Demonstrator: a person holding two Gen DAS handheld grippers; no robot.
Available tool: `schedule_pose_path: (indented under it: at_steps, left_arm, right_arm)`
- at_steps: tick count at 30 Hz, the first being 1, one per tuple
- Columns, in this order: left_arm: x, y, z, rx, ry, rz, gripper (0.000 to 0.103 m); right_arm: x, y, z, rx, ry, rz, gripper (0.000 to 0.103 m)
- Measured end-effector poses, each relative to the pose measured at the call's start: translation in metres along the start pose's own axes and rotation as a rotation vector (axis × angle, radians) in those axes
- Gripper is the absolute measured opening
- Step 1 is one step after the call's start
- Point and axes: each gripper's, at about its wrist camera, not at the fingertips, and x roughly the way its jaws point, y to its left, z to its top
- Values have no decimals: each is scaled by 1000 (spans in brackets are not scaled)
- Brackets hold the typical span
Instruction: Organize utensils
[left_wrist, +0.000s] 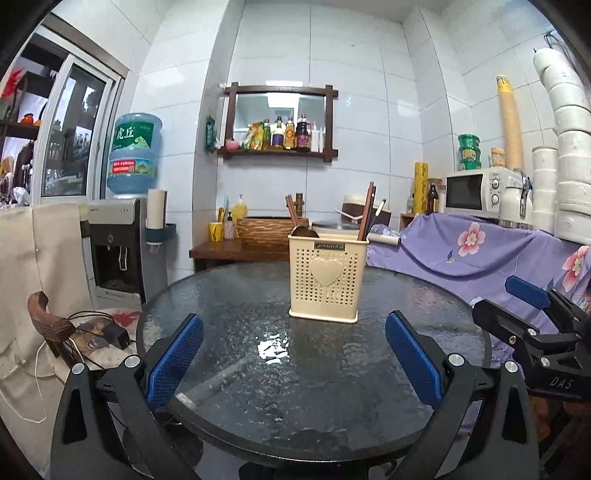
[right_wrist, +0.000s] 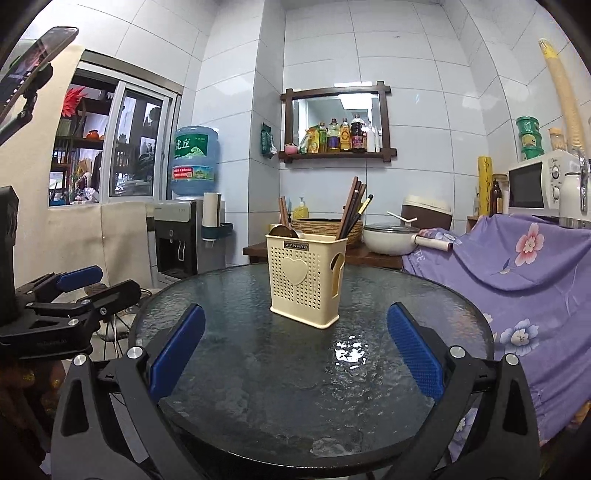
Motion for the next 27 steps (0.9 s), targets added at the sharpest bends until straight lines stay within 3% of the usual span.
schedule_pose_path:
  at_steps: [3, 27]
  left_arm:
    - [-6, -2, 0, -25, -34, -6, 97]
    - [-5, -2, 0, -46, -25, -10, 97]
  right_arm:
    - [-3, 4, 2, -3, -5, 9, 97]
    - [-1, 1, 4, 7, 11, 15, 97]
